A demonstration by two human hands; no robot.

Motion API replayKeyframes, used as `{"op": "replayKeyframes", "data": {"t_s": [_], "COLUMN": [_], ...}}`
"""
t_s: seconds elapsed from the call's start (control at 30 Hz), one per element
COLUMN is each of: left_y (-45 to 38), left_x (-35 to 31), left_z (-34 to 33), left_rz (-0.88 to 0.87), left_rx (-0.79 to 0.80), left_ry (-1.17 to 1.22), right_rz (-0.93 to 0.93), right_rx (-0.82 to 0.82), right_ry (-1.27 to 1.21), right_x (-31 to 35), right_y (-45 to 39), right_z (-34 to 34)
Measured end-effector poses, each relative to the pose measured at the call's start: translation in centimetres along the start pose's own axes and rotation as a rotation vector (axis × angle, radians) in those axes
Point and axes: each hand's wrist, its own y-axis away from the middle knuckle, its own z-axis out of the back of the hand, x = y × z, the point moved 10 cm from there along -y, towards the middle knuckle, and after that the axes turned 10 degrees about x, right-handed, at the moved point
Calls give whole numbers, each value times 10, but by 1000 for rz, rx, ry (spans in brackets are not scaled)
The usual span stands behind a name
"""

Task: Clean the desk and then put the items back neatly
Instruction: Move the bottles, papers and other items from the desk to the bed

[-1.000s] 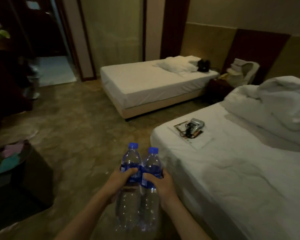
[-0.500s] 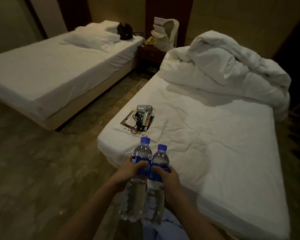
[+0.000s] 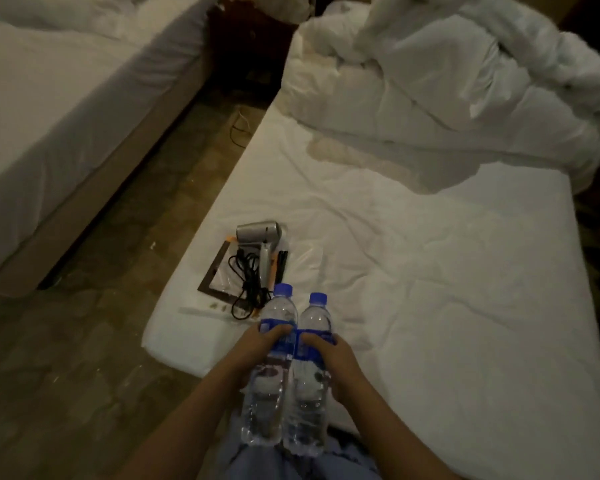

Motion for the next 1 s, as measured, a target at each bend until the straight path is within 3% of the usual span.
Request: {"op": "replayKeyframes", "data": {"t_s": [0.2,0.4,0.67,0.87,1.0], "left_y": [-114,-218,-248,-238,-216], "left_x": [3,9,13,-12,-38], "left_z": [35,69,67,64,64], "left_rz": [101,150,206,106,45], "left_rx": [-38,77,245,288,293], "left_ry": [-38,-114,-108,-405,-768], "right_rz": [-72,-94,-47,-71,-119], "right_rx": [-179,-285,-426,-440,-383], "right_ry": [-35,-116,-184,-113,147], "right_x": [-1,-13,-19,-23,-7], "right_y": [-102,-197,-227,-205,-175], "right_z": [6,13,19,22,14]}}
